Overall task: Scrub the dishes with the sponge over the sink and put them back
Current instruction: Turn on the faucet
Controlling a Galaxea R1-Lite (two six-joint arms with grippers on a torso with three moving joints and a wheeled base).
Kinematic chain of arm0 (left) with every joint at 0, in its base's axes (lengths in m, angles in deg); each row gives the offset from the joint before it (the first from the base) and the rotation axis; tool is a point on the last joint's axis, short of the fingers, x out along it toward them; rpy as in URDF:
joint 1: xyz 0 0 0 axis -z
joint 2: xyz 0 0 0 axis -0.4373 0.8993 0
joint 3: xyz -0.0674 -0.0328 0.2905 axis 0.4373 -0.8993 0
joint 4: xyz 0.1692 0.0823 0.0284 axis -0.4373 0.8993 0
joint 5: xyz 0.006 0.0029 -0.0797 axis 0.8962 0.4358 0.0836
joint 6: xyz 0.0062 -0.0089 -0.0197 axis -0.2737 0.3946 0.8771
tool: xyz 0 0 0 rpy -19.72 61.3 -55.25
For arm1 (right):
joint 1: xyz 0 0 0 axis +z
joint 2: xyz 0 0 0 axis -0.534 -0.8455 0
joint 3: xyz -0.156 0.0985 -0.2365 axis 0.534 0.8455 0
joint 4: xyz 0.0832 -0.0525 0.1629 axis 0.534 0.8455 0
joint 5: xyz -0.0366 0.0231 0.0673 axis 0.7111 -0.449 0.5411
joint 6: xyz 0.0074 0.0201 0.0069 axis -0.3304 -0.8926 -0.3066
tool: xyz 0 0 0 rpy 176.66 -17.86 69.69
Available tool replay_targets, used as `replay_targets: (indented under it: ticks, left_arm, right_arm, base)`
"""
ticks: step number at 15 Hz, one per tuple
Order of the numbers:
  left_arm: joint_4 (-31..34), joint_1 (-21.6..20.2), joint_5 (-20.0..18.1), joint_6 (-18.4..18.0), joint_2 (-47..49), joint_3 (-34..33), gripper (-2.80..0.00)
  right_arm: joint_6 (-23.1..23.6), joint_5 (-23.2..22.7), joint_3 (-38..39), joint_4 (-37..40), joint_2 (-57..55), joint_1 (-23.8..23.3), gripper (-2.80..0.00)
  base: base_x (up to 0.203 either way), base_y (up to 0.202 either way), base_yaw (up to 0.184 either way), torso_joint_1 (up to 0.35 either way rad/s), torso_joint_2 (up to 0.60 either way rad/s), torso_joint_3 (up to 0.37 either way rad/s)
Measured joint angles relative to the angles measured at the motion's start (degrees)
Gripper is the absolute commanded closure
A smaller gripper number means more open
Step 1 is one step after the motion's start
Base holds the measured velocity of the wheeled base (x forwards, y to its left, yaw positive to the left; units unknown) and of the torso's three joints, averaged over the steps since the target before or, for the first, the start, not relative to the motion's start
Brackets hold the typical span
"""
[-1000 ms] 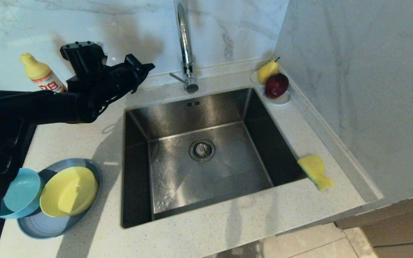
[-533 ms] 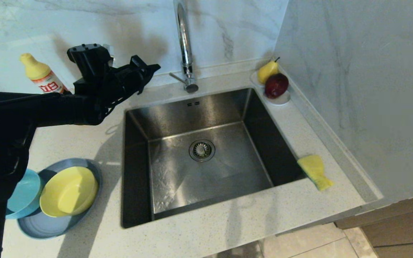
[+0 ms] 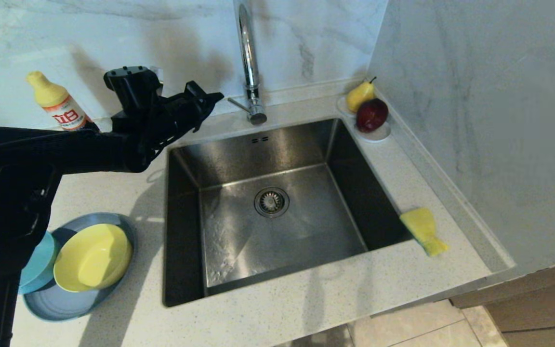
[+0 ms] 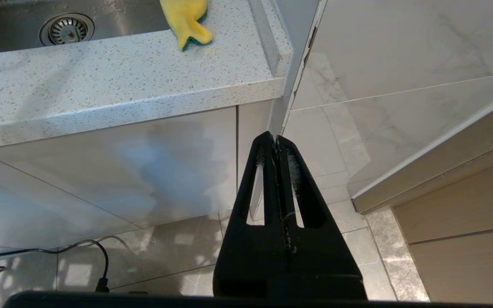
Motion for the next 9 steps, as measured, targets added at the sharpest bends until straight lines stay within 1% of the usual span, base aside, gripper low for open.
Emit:
replay_targets:
  ticks: [3, 9]
  left_arm:
    - [-0.9, 0.2, 0.1, 0.7, 0.1, 0.0, 0.00]
    - [-1.2, 0.7, -0.1, 0.6, 0.2, 0.0, 0.00]
  right_arm:
    - [0.0, 0.0, 0.0, 0.0, 0.0, 0.0, 0.00]
    - [0.0, 0.0, 0.0, 0.0, 0.0, 0.0, 0.00]
  base:
    - [0.000, 0.000, 0.000, 0.000, 0.00, 0.000]
    - [0.000, 0.000, 0.000, 0.000, 0.00, 0.000]
